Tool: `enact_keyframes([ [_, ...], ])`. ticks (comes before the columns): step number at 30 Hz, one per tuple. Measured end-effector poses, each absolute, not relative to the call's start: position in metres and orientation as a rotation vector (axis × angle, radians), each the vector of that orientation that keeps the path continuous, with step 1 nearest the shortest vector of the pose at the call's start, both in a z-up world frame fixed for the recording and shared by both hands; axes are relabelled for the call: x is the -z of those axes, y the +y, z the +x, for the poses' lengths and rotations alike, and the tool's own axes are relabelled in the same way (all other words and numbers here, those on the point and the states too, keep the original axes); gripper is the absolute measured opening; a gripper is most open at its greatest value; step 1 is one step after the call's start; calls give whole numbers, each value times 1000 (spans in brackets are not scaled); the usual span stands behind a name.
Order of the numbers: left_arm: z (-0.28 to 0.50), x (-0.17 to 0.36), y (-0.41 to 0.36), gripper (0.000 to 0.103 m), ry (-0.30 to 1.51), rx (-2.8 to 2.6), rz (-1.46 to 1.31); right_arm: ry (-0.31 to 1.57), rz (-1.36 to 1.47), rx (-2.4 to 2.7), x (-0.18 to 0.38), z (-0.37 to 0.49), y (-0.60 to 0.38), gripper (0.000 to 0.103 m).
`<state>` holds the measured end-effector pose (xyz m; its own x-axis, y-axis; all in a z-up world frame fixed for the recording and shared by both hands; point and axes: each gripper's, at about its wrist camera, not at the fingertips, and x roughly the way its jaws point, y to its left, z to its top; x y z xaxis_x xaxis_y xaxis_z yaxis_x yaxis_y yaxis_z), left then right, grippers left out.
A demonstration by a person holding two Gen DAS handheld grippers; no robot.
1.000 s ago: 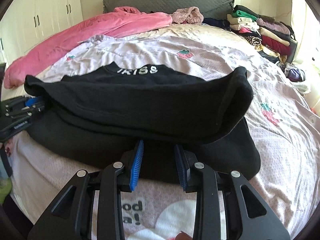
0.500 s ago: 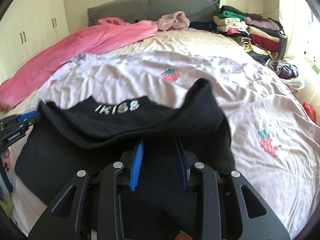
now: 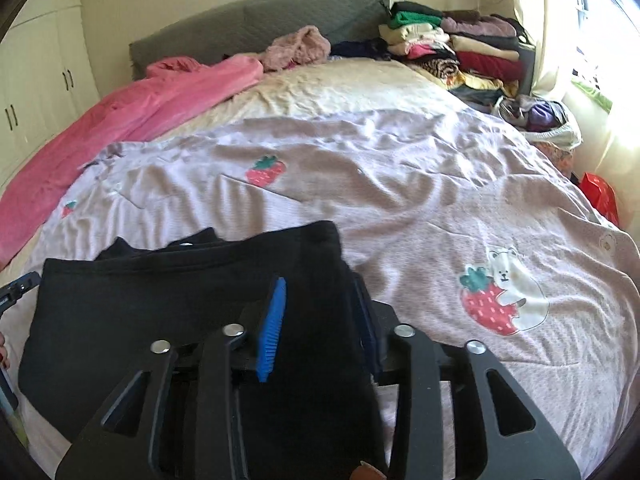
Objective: Fold small clothes
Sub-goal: 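Grasp the side edge of the folded sweatshirt with both tools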
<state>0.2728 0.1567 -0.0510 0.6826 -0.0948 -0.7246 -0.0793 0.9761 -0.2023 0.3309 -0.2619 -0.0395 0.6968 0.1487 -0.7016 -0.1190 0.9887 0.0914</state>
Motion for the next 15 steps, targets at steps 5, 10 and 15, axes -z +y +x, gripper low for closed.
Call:
enact_keyframes([
  [5,279,65,154,34,859,29,-248,830,8,-153,51,349,-257,40],
  [10,281,66,147,34,860,22,-214,853,-31,-168,65,361,-245,41],
  [15,281,66,141,19,848,-4,-172,838,-38,-178,66,360,-243,10],
])
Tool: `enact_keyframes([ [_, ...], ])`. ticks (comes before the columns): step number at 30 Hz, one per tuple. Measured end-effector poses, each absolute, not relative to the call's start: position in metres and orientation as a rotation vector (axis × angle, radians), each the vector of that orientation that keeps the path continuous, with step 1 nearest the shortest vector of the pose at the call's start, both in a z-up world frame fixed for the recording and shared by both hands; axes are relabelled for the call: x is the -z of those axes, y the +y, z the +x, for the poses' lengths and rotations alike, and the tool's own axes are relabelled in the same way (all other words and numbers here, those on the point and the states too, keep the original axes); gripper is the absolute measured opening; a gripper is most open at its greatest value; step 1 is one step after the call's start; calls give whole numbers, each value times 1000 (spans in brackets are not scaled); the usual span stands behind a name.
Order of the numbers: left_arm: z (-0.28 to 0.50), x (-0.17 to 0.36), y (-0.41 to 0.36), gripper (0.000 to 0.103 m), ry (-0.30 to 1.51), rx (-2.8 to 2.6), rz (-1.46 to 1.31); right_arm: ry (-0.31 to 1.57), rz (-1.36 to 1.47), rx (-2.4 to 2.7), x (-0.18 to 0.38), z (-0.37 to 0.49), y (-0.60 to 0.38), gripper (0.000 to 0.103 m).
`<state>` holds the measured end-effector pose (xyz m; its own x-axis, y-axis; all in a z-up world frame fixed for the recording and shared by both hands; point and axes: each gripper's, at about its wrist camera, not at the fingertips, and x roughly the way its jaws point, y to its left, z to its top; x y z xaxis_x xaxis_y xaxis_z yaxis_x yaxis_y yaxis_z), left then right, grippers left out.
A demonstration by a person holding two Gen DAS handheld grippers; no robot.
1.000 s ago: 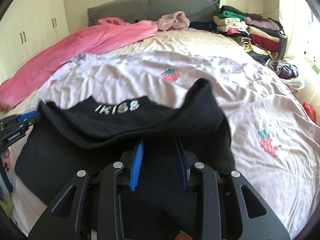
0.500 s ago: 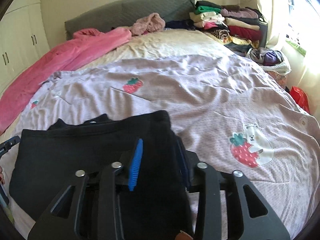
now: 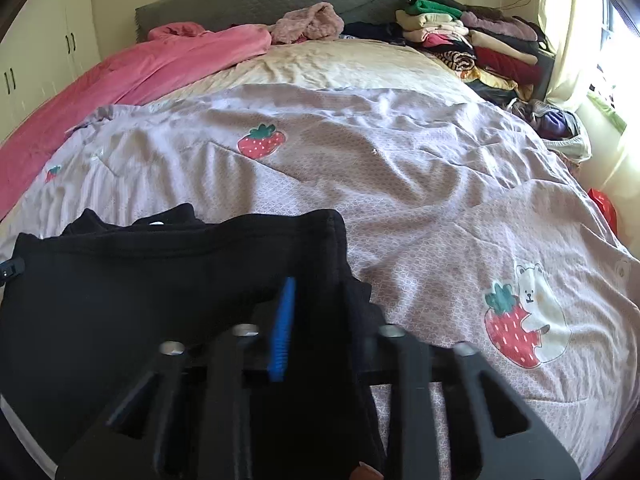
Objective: Fold small clothes
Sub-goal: 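Grasp the side edge of the folded sweatshirt with both tools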
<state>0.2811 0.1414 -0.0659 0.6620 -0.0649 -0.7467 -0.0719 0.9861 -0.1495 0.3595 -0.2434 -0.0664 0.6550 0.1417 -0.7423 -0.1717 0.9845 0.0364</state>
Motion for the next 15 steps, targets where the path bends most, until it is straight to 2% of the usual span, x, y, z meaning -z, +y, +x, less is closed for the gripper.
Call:
enact_keyframes([
  [3,279,62,135,13,829,-15,-134,823,-19,-190,62,356,-246,6],
  [15,272,32,130,6,720,-1,-128,725,49,-162,36,341,-269,6],
])
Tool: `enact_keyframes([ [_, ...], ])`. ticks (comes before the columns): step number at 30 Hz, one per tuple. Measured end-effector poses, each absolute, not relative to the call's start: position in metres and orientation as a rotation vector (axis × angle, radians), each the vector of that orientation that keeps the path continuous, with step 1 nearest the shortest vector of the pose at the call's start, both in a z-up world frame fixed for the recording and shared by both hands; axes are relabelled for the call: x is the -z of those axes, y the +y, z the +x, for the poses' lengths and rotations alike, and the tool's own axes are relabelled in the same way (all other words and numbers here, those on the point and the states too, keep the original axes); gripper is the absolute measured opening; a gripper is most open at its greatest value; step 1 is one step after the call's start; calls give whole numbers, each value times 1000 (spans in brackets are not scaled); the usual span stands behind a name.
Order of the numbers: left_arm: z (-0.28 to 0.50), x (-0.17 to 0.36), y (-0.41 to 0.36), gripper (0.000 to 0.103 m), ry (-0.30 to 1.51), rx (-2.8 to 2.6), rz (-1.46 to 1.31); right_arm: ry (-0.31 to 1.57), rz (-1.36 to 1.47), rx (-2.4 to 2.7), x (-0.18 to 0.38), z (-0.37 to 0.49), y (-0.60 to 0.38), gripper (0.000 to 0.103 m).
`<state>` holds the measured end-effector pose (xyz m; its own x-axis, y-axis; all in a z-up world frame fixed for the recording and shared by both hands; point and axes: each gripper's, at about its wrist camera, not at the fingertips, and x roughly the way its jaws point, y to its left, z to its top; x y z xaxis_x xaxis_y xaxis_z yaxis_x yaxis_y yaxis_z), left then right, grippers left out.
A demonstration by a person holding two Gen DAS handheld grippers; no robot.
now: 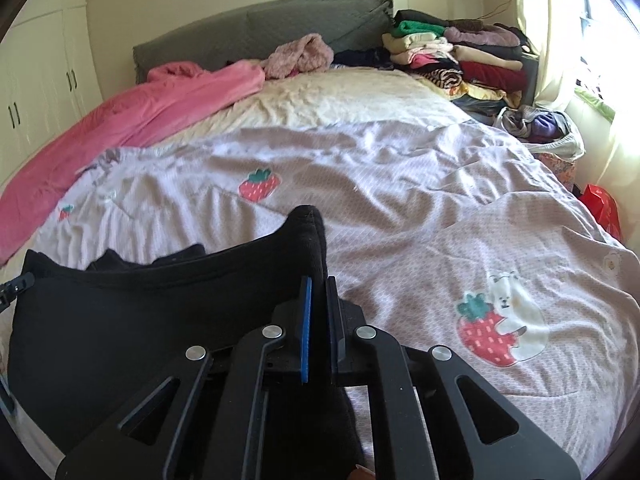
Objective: Fold small clothes
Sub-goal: 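Grasp the side edge of the folded sweatshirt with both tools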
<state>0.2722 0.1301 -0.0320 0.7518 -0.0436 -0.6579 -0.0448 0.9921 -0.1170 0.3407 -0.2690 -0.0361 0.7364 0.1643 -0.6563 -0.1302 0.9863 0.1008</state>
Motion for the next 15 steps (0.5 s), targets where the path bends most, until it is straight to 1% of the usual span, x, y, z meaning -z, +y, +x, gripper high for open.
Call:
enact_keyframes([
  [3,276,23,123,6,684,-8,-98,722,57,-144,36,341,-274,6],
  [6,280,25,117,6,675,-30,-50,733,42,-118,42,344,-274,6],
  [11,293,51,119,6,762,-57,-36,792,-43,-74,64,351,-262,6],
  [15,294,60,121,8,790,-63,-34,813,-83,-46,75,354,-257,6],
])
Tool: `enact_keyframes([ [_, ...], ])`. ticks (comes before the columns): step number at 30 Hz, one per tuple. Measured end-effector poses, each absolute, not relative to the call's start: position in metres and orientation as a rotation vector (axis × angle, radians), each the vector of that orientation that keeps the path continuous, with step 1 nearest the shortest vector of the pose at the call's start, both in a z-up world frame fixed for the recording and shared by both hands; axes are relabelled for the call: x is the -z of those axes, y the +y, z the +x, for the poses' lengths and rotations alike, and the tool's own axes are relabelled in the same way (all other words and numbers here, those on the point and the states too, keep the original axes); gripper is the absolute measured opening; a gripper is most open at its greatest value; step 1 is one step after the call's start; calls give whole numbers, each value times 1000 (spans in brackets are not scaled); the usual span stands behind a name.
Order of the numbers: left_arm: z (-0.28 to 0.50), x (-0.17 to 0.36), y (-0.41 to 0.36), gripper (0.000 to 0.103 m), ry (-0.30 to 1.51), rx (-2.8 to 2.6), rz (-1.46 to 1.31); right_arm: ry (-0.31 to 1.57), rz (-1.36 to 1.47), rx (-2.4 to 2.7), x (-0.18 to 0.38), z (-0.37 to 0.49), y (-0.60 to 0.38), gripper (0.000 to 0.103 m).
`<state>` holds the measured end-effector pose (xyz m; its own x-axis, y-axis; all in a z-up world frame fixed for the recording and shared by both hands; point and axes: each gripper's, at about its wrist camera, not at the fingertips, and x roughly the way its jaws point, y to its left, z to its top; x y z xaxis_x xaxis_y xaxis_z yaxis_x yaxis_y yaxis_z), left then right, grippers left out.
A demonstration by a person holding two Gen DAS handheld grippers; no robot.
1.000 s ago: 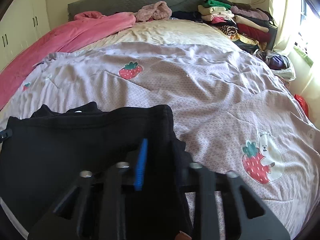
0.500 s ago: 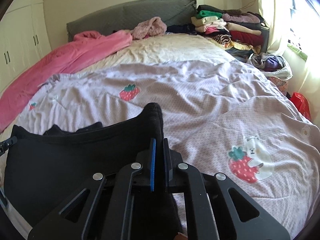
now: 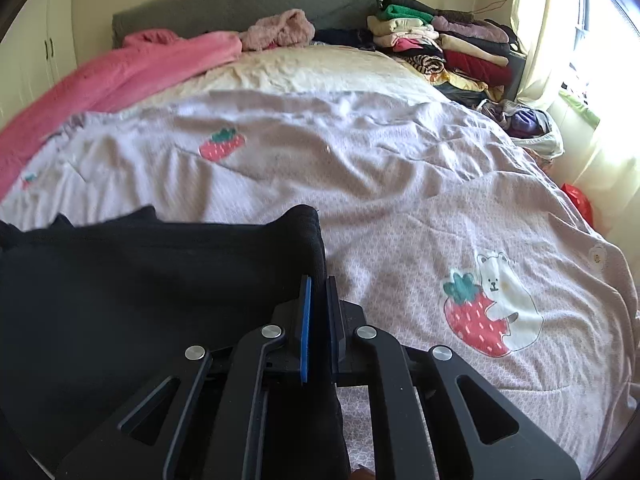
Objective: Fold small clothes
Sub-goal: 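Grasp the side edge of the folded sweatshirt with both tools, then fold the side edge over with both tools and open them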
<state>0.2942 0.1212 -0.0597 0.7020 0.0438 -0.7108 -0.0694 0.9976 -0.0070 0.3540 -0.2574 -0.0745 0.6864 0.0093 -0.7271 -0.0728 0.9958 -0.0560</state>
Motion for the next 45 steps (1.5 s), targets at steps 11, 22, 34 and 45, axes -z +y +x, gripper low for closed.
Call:
enact_keyframes([
  [11,290,65,121,14,796,-84,-15,853,-38,-4,81,352,-270,32],
  [22,280,64,121,31,802,-104,-17,872,31,29,77,341,-285,54],
  [34,252,37,112,51,755,-67,-50,798,107,-63,44,299,-277,67],
  [45,212,34,81,69,760,-3,0,769,83,-195,38,243,-235,67],
])
